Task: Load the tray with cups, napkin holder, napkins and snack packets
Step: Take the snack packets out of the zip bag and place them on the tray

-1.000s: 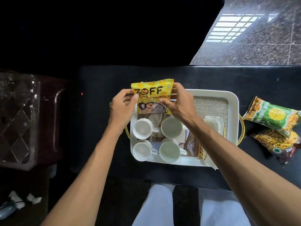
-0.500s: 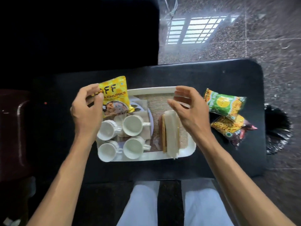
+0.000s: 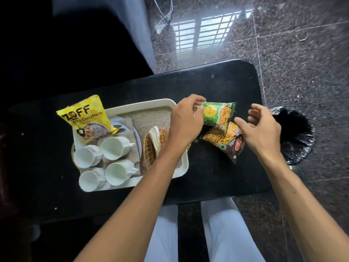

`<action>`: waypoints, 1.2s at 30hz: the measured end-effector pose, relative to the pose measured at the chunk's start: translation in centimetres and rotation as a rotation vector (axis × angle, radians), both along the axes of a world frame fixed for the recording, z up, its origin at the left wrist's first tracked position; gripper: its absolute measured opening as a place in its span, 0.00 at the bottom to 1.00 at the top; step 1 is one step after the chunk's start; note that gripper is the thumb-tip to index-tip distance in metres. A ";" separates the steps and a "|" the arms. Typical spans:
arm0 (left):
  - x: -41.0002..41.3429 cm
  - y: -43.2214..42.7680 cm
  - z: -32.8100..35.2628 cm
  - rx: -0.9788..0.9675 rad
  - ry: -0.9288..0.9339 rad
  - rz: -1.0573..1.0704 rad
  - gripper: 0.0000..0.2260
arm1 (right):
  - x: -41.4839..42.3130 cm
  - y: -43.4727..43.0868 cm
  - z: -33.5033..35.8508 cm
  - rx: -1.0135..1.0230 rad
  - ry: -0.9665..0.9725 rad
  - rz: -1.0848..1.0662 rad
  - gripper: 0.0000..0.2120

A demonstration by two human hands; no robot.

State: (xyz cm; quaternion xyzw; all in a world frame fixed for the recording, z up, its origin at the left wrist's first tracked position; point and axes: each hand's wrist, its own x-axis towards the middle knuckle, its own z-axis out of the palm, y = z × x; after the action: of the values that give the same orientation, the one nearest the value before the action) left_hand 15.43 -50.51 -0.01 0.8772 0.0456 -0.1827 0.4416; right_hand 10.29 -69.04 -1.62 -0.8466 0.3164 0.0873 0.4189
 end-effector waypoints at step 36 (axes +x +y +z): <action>1.9 7.6 3.2 0.079 -0.145 -0.210 0.29 | 9.1 5.0 5.8 0.336 -0.122 0.566 0.38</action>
State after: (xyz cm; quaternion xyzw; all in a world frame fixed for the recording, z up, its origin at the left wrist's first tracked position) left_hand 17.34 -42.95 3.22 0.9049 -0.0712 -0.1621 0.3871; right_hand 19.41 -64.09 4.22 -0.8237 0.0242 0.2001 0.5300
